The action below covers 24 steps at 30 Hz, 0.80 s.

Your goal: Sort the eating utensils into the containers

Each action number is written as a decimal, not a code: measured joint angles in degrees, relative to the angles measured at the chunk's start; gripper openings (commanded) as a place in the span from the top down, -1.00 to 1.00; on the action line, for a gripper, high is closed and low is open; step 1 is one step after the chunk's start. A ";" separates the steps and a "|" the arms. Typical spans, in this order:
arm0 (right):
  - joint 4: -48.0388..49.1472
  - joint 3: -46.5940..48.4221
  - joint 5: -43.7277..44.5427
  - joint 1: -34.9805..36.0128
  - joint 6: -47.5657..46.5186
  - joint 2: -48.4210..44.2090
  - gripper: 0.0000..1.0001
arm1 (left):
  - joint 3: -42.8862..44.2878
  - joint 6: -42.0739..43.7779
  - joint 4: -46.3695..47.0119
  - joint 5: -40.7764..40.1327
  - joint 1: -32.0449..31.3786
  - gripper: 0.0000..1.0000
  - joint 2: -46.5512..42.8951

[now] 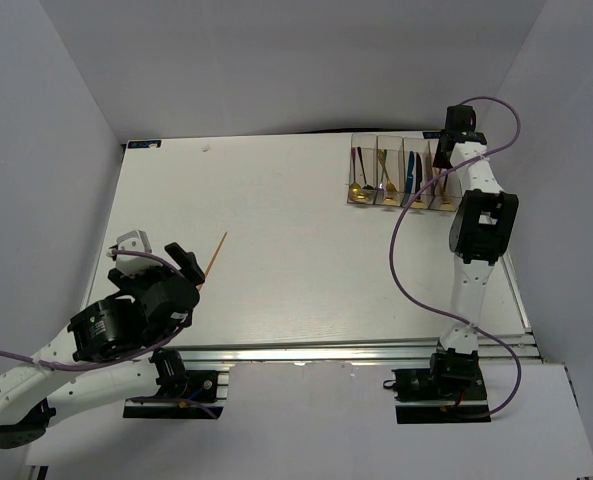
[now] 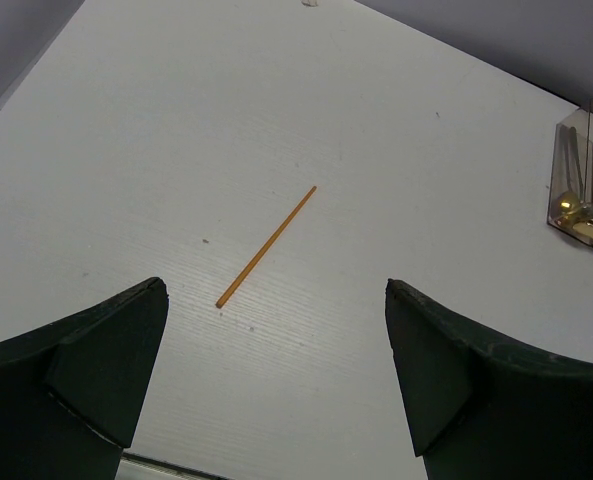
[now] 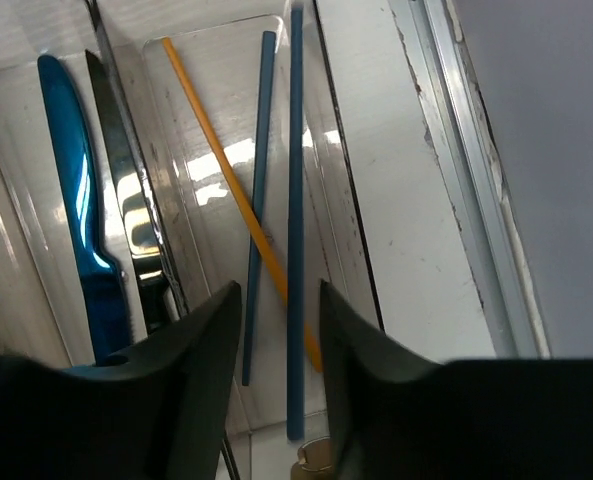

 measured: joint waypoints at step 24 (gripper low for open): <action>6.32 -47.28 -12.76 26.49 10.25 -57.48 -0.79 | 2.71 25.73 30.95 27.06 38.05 -0.96 34.51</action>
